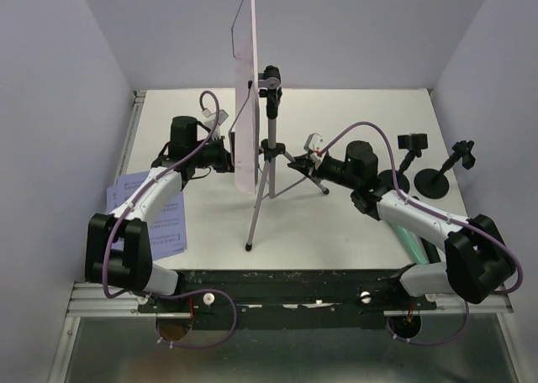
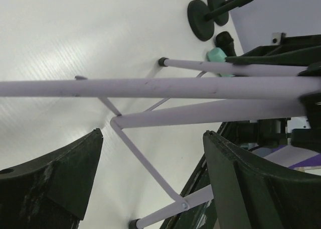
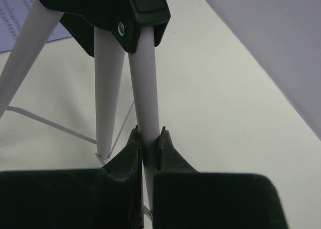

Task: Pack up the instrument practice props

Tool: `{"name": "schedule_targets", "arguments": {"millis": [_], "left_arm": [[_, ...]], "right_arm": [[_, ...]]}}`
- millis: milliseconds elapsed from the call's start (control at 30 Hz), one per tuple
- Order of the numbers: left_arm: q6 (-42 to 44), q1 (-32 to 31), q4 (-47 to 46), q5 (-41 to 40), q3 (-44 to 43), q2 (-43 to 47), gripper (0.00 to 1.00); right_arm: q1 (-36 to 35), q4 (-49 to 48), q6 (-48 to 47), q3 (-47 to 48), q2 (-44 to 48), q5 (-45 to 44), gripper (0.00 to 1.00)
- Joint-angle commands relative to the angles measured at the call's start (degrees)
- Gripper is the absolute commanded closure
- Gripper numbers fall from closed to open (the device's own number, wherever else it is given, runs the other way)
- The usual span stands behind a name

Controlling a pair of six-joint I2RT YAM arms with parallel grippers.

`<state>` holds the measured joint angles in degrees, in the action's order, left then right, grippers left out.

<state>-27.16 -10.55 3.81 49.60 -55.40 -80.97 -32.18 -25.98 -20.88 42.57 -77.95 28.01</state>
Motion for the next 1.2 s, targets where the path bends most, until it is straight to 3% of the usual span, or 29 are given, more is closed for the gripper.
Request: {"name": "schedule_targets", "arguments": {"millis": [0,100,167,267,467,867,1167], "left_arm": [[4.56,-0.18,3.74,-2.93,0.64,0.28,0.09],[5.97,0.96,4.27,-2.15,1.34,2.56,0.09],[5.89,2.10,2.61,2.23,2.57,4.58,0.09],[6.76,2.37,0.32,8.82,3.28,7.48,0.01],[2.90,2.29,-5.91,14.73,2.93,8.46,0.01],[-7.91,1.85,-18.40,11.39,1.70,6.18,0.02],[-8.44,1.41,-18.76,9.64,-0.06,4.42,0.03]], "right_arm": [[0.63,17.10,6.82,-4.77,-2.91,-0.32,1.00],[0.72,17.10,6.82,-4.77,-2.91,-0.41,1.00],[0.72,17.01,6.91,-4.69,-2.99,-0.41,1.00],[0.72,17.01,7.08,-4.77,-3.17,-0.32,1.00],[0.81,16.66,7.00,-4.86,-3.61,-0.32,1.00],[0.72,16.66,6.82,-4.86,-3.87,0.12,1.00],[0.72,16.66,6.82,-4.86,-4.05,0.20,1.00]]}}
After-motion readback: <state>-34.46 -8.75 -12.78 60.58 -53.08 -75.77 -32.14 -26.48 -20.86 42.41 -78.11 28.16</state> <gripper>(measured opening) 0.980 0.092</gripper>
